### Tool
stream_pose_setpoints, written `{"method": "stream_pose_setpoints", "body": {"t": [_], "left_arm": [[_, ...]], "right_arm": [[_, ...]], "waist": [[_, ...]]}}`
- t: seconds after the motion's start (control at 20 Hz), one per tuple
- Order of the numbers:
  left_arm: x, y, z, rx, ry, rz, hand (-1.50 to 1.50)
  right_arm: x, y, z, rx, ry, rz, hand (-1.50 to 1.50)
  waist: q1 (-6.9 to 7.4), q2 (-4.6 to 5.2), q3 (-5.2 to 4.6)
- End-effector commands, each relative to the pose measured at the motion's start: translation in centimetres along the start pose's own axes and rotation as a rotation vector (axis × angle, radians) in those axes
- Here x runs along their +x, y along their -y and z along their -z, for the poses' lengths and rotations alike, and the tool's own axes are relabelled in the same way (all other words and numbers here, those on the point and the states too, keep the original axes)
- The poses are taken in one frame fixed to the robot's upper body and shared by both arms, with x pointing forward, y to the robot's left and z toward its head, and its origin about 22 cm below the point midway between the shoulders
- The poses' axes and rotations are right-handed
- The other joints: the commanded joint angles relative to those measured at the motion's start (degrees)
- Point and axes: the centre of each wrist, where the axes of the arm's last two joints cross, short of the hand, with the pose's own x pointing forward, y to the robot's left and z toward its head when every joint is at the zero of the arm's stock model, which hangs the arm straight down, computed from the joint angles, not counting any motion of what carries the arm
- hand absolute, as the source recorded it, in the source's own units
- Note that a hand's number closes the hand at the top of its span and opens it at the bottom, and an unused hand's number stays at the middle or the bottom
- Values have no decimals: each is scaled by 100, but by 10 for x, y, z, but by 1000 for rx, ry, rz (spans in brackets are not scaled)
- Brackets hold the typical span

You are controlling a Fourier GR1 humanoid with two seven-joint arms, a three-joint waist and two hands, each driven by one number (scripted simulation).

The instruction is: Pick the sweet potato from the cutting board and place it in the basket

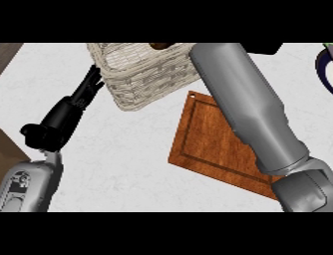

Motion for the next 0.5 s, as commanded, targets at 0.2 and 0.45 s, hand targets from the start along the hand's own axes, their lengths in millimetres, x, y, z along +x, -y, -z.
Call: {"method": "stream_pose_setpoints", "body": {"t": [0.2, 0.45], "left_arm": [[-10, 3, -8, -9, -30, 8, 0], [-7, 2, -5, 21, -29, -3, 0]], "right_arm": [[29, 26, 12, -60, -267, 275, -150], [23, 34, 27, -60, -379, 379, -150]], "waist": [[-65, -41, 0], [-181, -88, 6]]}}
